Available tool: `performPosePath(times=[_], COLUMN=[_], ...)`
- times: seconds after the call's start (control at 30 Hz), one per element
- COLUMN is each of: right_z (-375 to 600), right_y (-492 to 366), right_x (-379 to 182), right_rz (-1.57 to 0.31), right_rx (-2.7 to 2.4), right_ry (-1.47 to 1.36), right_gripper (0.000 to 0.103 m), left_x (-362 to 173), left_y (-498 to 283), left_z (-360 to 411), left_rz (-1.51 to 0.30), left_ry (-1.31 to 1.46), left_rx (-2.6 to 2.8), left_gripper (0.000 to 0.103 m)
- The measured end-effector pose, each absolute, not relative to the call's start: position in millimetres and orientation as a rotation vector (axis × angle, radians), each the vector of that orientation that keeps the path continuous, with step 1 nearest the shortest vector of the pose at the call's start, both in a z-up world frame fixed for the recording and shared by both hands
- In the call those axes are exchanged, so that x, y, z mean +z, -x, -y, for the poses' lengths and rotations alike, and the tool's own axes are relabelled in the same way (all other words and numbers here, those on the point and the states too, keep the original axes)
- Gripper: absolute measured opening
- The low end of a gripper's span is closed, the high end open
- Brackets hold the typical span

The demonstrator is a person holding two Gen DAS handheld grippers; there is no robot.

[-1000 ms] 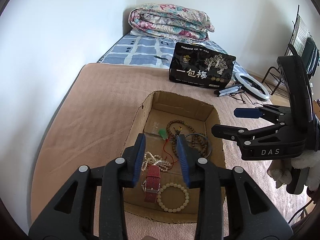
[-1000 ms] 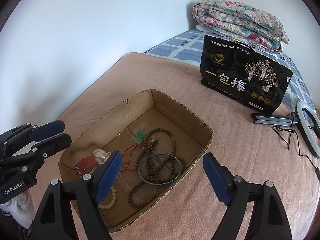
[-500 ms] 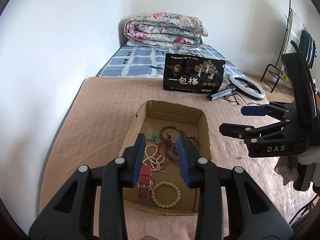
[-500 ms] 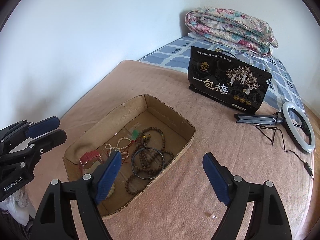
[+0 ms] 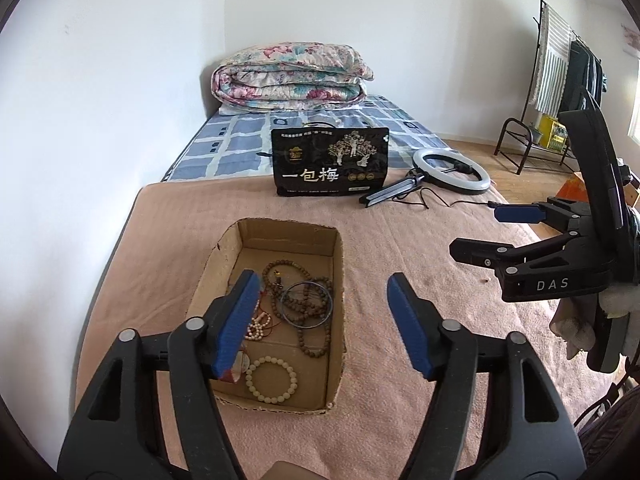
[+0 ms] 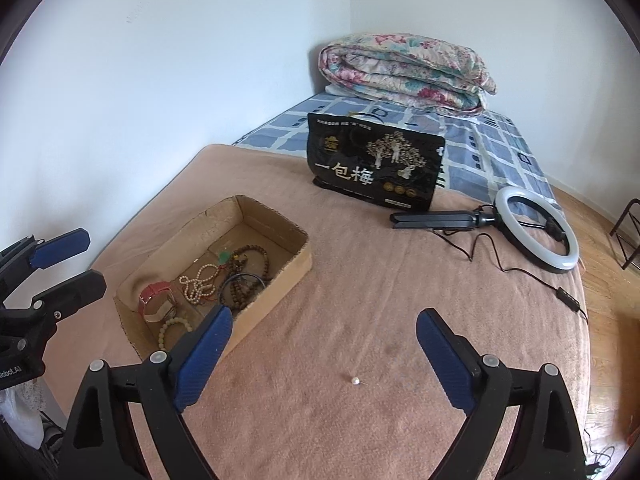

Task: Organize jewelry
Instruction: 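Move open left gripper away from box down to the pearl stud earring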

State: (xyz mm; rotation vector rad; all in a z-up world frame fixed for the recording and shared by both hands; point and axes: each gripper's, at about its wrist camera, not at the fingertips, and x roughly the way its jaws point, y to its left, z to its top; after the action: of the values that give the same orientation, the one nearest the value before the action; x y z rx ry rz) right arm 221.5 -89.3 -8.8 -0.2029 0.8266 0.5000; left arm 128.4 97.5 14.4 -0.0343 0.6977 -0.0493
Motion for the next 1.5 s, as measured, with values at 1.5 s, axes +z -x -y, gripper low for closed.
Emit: performPosePath(times=[1.5], right_z=[299.4], right_y=[-227.1], right_x=[-89.4], right_rz=[-0.863], right_rx=[0.249], right_ry=[0.154], right_gripper=[0.084], left_x=[-109.4], left_y=[-176.2], left_z=[30.6], left_rz=[-0.991], left_ry=[-0.002], left_rx=[-0.198], left_gripper=[0.046])
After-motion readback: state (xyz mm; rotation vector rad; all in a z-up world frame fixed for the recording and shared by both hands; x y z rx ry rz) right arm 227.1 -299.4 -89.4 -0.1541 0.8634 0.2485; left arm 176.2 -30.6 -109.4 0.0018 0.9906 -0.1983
